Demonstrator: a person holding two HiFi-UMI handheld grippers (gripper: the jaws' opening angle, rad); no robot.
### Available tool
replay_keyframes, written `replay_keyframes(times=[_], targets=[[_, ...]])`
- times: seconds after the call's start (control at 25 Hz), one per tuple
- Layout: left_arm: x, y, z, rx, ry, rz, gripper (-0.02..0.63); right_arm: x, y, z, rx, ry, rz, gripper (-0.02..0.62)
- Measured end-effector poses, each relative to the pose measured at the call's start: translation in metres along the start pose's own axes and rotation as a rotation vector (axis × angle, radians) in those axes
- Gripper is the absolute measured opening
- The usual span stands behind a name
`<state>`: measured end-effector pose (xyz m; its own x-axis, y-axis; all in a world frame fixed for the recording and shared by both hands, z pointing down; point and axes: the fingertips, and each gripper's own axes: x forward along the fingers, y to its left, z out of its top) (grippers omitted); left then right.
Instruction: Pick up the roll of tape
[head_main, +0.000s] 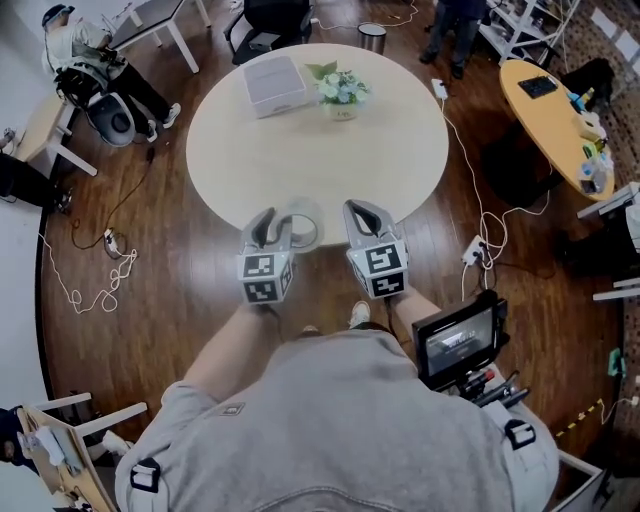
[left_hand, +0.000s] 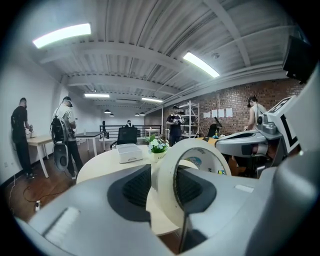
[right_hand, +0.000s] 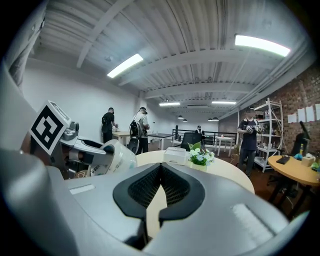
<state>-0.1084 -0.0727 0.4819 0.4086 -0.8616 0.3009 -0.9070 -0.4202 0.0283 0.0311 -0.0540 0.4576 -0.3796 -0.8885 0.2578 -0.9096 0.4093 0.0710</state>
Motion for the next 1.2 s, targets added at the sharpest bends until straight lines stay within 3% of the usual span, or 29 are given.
replay_keyframes(times=[0.36, 1.2], targets=[[-0.018, 0.003, -0.02, -0.016, 0.035, -0.087, 0.123, -0.016, 0.026, -0.015, 0.036, 0.065, -0.059, 0.014], [-0.027, -0.015, -0.008, -0.012, 0.001, -0.064, 0.123, -0.037, 0.011, -0.01, 0.032, 0.026, -0.046, 0.014]])
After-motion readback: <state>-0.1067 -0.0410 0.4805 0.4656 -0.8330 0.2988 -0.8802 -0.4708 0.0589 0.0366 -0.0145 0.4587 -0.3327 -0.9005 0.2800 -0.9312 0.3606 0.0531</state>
